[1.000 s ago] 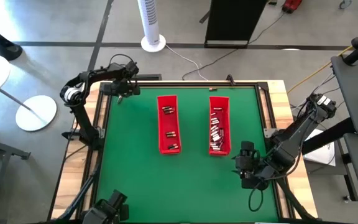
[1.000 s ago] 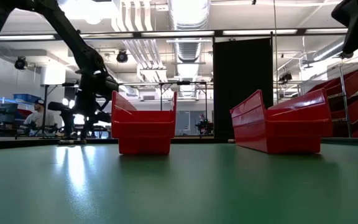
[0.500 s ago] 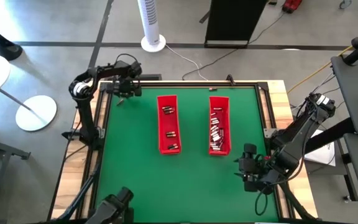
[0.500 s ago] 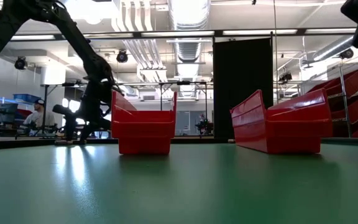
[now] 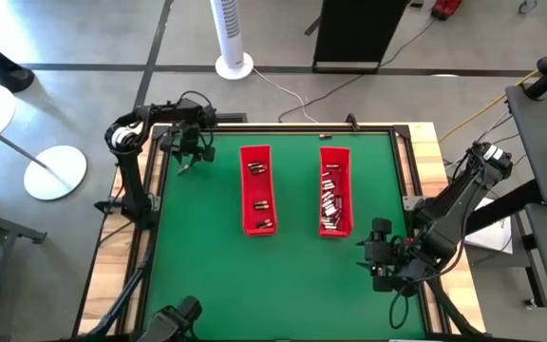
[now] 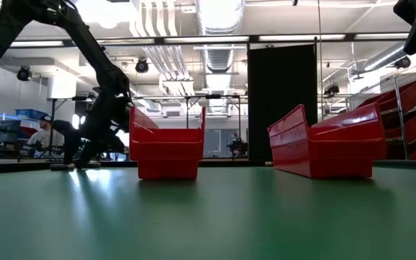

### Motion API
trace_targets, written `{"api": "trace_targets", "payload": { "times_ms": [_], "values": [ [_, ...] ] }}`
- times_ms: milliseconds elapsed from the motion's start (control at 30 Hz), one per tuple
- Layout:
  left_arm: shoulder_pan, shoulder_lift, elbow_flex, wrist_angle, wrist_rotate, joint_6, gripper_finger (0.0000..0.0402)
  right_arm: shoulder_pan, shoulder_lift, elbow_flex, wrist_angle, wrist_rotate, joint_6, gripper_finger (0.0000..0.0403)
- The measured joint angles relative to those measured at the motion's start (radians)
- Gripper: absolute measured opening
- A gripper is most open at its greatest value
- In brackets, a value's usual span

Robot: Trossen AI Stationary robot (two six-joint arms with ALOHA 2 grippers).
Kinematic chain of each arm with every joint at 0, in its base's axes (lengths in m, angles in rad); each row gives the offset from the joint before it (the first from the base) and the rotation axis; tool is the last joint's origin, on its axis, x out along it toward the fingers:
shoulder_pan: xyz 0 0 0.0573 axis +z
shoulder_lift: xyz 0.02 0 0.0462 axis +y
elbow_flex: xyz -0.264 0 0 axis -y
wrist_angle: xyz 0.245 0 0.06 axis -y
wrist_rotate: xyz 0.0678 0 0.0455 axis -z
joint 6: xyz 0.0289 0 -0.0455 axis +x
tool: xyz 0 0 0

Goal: Sort batteries
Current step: Put the brown battery into the left red bin

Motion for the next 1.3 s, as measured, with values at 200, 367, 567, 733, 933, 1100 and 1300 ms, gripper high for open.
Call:
{"api": "trace_targets", "payload": {
  "times_ms": [200, 367, 567, 733, 933, 1100, 1300],
  "values": [
    [-0.047, -0.002, -0.015, -0.016, 0.039, 0.04, 0.0151, 0.0, 0.0, 0.0, 0.0, 0.002, -0.002, 0.0227],
    [-0.087, -0.006, -0.041, -0.06, 0.069, 0.059, 0.0151, 0.0, 0.0, 0.0, 0.0, 0.002, -0.002, 0.0233],
    [-0.112, -0.05, -0.1, -0.03, 0.058, 0.07, 0.0161, 0.0, 0.0, 0.0, -0.002, 0.002, -0.002, 0.0228],
    [-0.152, -0.079, -0.159, -0.029, 0.08, 0.093, 0.0178, 0.002, 0.0, -0.001, -0.003, 0.002, -0.002, 0.0227],
    [-0.192, -0.09, -0.22, 0.026, 0.102, 0.12, 0.0162, 0.002, 0.0, -0.001, -0.003, 0.003, -0.019, 0.0229],
    [-0.193, -0.09, -0.23, 0.054, 0.097, 0.123, 0.0137, 0.002, 0.0, -0.001, -0.003, 0.003, -0.015, 0.0224],
    [-0.193, -0.09, -0.23, 0.058, 0.092, 0.125, 0.0109, 0.002, 0.0, -0.002, -0.003, 0.002, 0.006, 0.0226]
  ]
}}
